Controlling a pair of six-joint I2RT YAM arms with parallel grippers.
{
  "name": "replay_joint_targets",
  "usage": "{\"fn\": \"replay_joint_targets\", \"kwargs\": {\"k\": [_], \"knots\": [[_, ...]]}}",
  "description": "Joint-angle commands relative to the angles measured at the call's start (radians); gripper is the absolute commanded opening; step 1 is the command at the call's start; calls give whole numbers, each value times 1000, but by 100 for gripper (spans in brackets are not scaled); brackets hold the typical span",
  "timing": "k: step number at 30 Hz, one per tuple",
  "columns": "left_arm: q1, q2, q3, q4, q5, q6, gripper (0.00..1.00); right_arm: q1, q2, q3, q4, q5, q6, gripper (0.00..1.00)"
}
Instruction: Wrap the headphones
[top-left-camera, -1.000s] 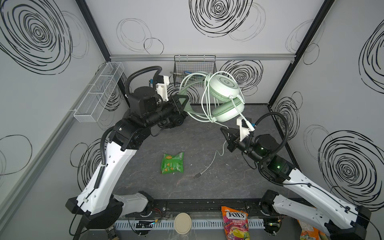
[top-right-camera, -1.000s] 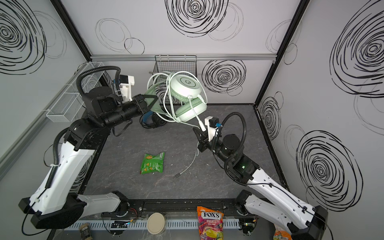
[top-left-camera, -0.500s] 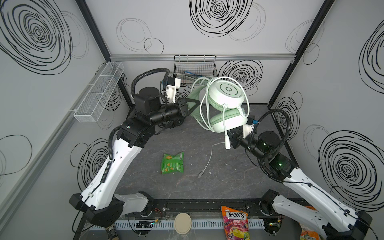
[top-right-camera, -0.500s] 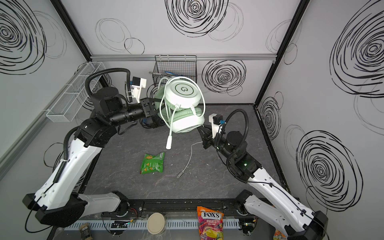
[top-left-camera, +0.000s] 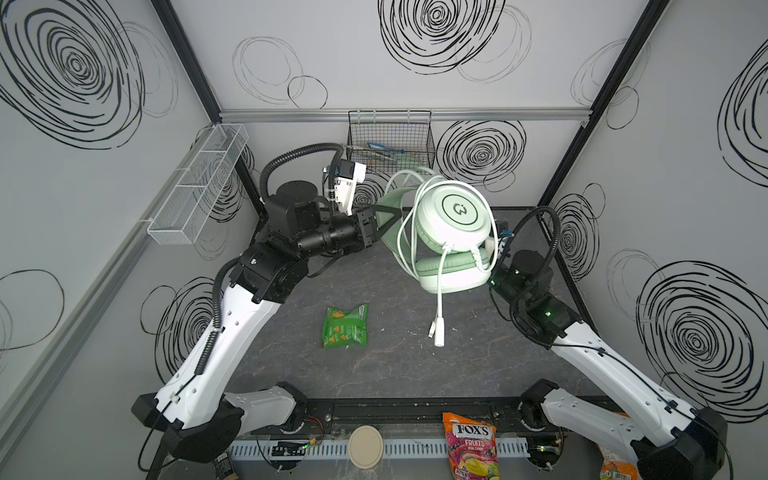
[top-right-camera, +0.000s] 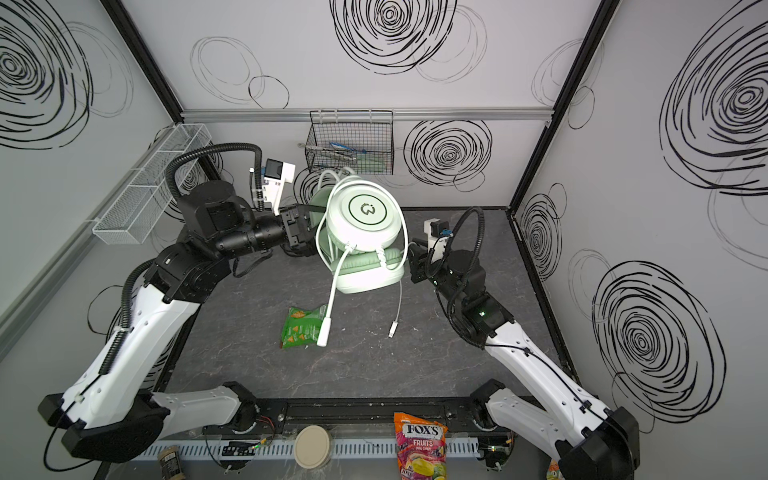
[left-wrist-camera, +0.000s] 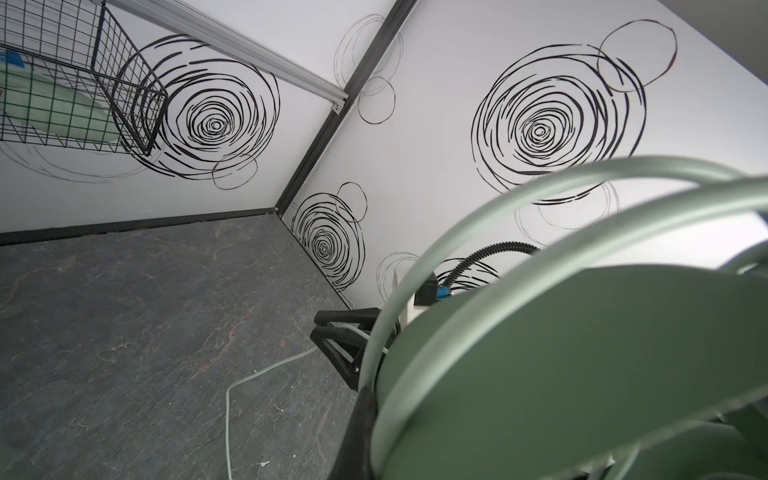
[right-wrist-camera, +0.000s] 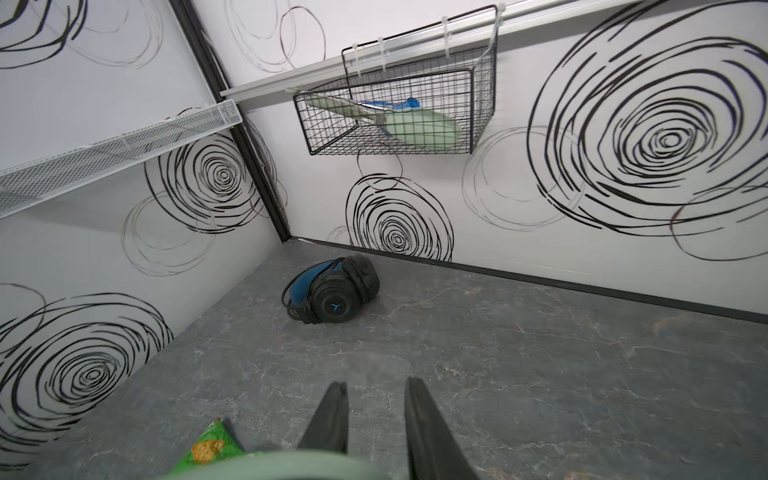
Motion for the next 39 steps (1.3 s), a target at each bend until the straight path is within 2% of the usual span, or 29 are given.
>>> {"fn": "replay_joint_targets", "kwargs": {"k": [1,14,16,19,21,24,30,36,39], "knots": [[-6,-56,17,90,53,11,0,-44,29,32,87,-27,42,28],[-7,-92,-33,22,38,34,0,-106,151,143,176,-61,95,22],[-5,-96,-42,2,28,48,0,-111,147,152,184,-58,85,18],[-13,-96,-53,-56,-13,103,0,-111,152,208,149,-50,38,4],[-37,-88,-62,-148,-121,187,0,-111,164,264,103,-23,5,0],[-80,-76,-88,-244,-284,278,0,-111,189,355,26,-6,-65,0],[-136,-82,-183,-265,-496,317,0,-83,218,485,-122,69,-191,0],[-214,-48,-210,-280,-753,388,0,31,210,513,-210,228,-327,0],[-246,-24,-220,-268,-829,436,0,110,209,509,-230,315,-414,0]]}}
